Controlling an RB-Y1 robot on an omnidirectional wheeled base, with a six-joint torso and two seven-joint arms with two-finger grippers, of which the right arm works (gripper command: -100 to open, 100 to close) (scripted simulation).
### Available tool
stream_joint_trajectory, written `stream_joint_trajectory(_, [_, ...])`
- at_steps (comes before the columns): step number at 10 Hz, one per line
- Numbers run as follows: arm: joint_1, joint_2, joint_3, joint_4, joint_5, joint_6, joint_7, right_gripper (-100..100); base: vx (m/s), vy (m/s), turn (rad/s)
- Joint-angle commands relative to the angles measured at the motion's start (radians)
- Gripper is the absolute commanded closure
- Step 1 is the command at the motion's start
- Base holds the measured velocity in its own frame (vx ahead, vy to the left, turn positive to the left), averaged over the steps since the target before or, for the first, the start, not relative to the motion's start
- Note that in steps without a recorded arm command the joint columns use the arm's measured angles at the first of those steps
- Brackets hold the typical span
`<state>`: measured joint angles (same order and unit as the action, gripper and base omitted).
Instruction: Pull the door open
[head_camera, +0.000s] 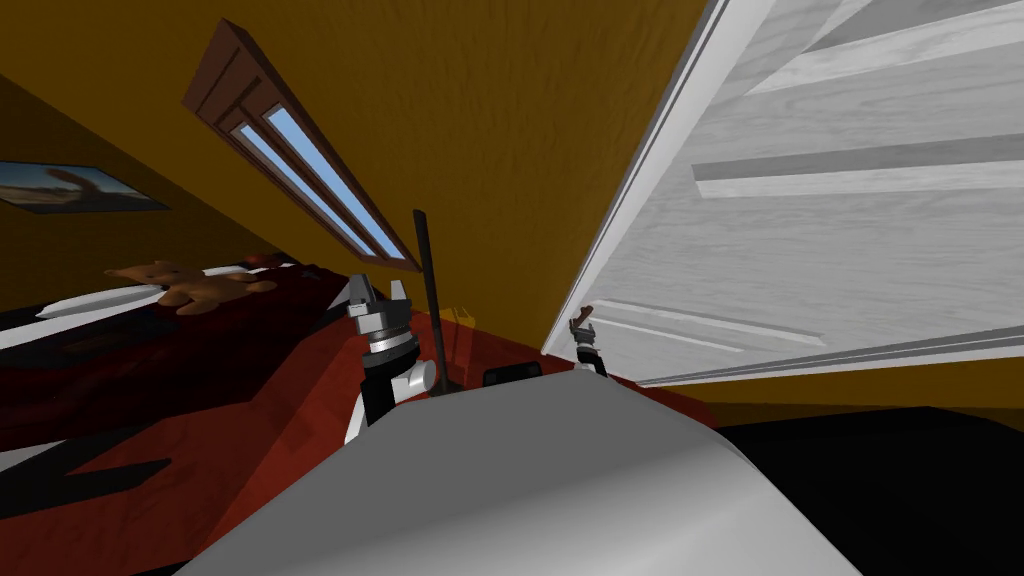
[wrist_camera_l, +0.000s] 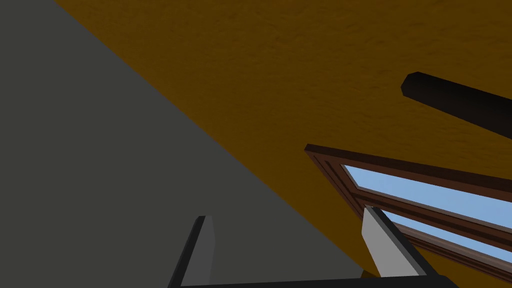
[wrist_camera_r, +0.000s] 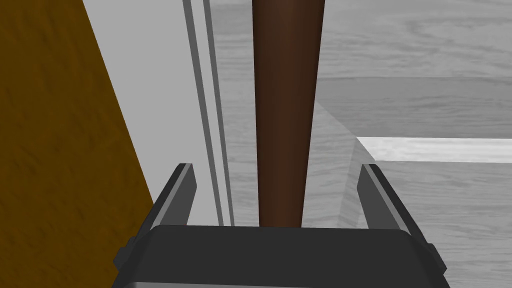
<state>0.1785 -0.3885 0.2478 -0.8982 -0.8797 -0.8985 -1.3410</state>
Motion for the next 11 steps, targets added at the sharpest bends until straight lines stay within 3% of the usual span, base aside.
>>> stream_joint_trajectory(1, [-0.001,-0.023,-0.013,0.025,-0.011,-0.007,-0.032,-100,0.137,-0.024,0.136])
stream_joint_trajectory(2, [-0.009,-0.011,-0.006,0.026,-0.006,-0.005,-0.021,-100,0.041,-0.007,-0.004])
stream_joint_trajectory(3, [-0.009,-0.011,-0.006,0.026,-0.006,-0.005,-0.021,100,-0.020,0.015,0.006])
stream_joint_trajectory(8, [-0.009,-0.011,-0.006,0.026,-0.006,-0.005,-0.021,100,-0.006,-0.002,-0.004])
stream_joint_trajectory(11, [0.003,-0.028,0.031,0.007,0.013,-0.013,-0.042,100,-0.171,-0.025,0.062])
